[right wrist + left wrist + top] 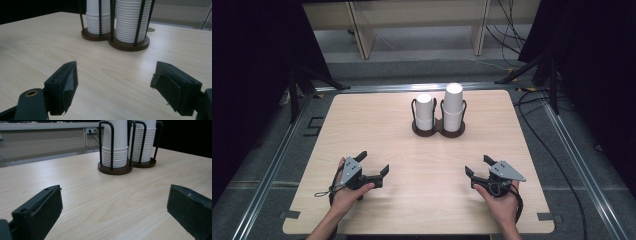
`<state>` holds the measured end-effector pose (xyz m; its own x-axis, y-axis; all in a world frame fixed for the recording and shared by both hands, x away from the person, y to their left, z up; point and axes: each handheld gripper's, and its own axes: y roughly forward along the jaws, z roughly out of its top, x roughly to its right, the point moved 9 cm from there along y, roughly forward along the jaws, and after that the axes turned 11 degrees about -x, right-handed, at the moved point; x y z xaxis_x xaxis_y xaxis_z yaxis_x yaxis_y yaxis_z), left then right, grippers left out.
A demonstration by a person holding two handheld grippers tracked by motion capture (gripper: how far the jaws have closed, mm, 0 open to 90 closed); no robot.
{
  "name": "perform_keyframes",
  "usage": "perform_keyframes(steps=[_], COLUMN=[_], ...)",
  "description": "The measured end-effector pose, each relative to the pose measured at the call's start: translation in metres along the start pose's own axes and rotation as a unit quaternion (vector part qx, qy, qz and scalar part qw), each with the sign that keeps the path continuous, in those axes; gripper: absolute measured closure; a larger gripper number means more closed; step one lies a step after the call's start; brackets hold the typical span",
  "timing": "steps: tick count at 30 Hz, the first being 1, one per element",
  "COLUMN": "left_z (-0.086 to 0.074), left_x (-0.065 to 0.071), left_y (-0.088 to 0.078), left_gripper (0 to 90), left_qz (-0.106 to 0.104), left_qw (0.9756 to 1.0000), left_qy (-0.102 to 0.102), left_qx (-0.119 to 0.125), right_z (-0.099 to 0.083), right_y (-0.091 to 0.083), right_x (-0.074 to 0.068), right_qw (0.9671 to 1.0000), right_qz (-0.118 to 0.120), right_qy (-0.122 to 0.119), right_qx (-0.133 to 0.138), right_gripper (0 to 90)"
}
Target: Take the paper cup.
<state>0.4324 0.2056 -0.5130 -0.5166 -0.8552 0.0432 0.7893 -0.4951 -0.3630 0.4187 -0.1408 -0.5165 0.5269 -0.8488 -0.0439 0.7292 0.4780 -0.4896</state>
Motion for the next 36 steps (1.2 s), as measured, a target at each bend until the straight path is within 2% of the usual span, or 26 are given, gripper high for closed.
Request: perform_keyframes(steps=[4,5,6,7,8,9,10,11,12,14,15,16,17,18,20,23,24,25,27,28,29,30,31,32,34,36], left_z=[0.002,0.001,0.002,0.003,0.004,0.004,0.005,0.005,0.007,0.008,0.011,0.013,0.015,0.019,0.021,0.030,0.035,0.035,0.044,0.047,0.047,0.052,0.055,0.056,0.058,0.061], left_x=[-0.002,-0.003,-0.003,-0.003,-0.004,-0.004,-0.002,-0.002,-0.001,0.000,0.001,0.001,0.002,0.003,0.004,0.007,0.006,0.006,0.005,0.004,0.004,0.004,0.004,0.004,0.004,0.003], left_y=[0.004,0.004,0.006,0.007,0.009,0.011,0.016,0.016,0.022,0.025,0.029,0.033,0.036,0.041,0.045,0.061,0.069,0.069,0.084,0.089,0.089,0.097,0.100,0.104,0.107,0.117], left_gripper=[0.0,0.0,0.0,0.0,0.0,0.0,0.0,0.0,0.0,0.0,0.0,0.0,0.0,0.0,0.0,0.4,1.0,1.2,2.2,2.2,2.4,2.6,2.6,2.8,4.6,5.3], left_qz=[-0.001,0.002,0.001,0.004,0.004,0.005,-0.005,-0.005,-0.008,-0.012,-0.014,-0.015,-0.020,-0.021,-0.024,-0.032,-0.031,-0.031,-0.032,-0.033,-0.033,-0.033,-0.033,-0.034,-0.038,-0.040], left_qw=[1.0000,1.0000,1.0000,1.0000,1.0000,1.0000,0.9999,0.9999,0.9997,0.9995,0.9996,0.9994,0.9995,0.9992,0.9991,0.9986,0.9988,0.9988,0.9986,0.9986,0.9986,0.9983,0.9983,0.9980,0.9976,0.9977], left_qy=[-0.008,-0.004,-0.003,0.001,0.003,0.004,0.012,0.012,0.018,0.022,0.019,0.023,0.022,0.027,0.030,0.038,0.032,0.032,0.035,0.035,0.035,0.039,0.039,0.043,0.045,0.037], left_qx=[0.006,-0.005,0.000,-0.004,-0.001,-0.008,-0.011,-0.011,-0.017,-0.018,-0.012,-0.020,-0.014,-0.020,-0.021,-0.020,-0.022,-0.022,-0.025,-0.024,-0.024,-0.027,-0.028,-0.032,-0.035,-0.039], right_z=[0.005,0.005,0.007,0.013,0.016,0.021,0.030,0.030,0.037,0.038,0.042,0.045,0.051,0.056,0.061,0.069,0.073,0.073,0.085,0.087,0.087,0.096,0.098,0.103,0.109,0.113], right_y=[0.001,0.001,0.000,-0.001,-0.001,-0.001,-0.001,-0.001,0.001,0.000,0.000,0.001,0.004,0.005,0.009,0.014,0.019,0.019,0.029,0.032,0.032,0.040,0.042,0.044,0.049,0.055], right_x=[-0.001,-0.001,-0.001,0.001,-0.001,-0.002,-0.005,-0.005,-0.012,-0.014,-0.014,-0.016,-0.019,-0.018,-0.020,-0.022,-0.025,-0.025,-0.028,-0.032,-0.032,-0.035,-0.036,-0.034,-0.036,-0.037], right_qw=[0.9998,0.9998,0.9999,0.9998,0.9998,0.9996,0.9993,0.9993,0.9991,0.9993,0.9989,0.9987,0.9983,0.9983,0.9981,0.9978,0.9978,0.9978,0.9971,0.9973,0.9973,0.9971,0.9967,0.9961,0.9966,0.9968], right_qz=[0.016,0.016,0.013,0.003,0.012,0.008,0.010,0.010,0.015,0.013,0.008,0.011,0.019,0.015,0.023,0.025,0.034,0.034,0.031,0.042,0.042,0.043,0.046,0.036,0.040,0.048], right_qy=[-0.001,-0.001,0.002,-0.011,-0.008,-0.008,-0.017,-0.017,-0.014,-0.017,-0.030,-0.032,-0.031,-0.040,-0.039,-0.042,-0.043,-0.043,-0.055,-0.049,-0.049,-0.050,-0.056,-0.068,-0.061,-0.052], right_qx=[0.006,0.006,0.006,0.018,0.017,0.027,0.032,0.032,0.038,0.031,0.036,0.037,0.045,0.041,0.043,0.045,0.038,0.038,0.042,0.036,0.036,0.038,0.036,0.043,0.040,0.038], right_gripper=[20.7,20.7,20.0,19.6,19.6,19.4,19.3,19.3,19.3,19.3,19.3,19.3,19.3,19.3,19.3,19.4,19.5,19.5,19.6,19.7,19.7,19.8,19.9,20.0,20.4,20.5])
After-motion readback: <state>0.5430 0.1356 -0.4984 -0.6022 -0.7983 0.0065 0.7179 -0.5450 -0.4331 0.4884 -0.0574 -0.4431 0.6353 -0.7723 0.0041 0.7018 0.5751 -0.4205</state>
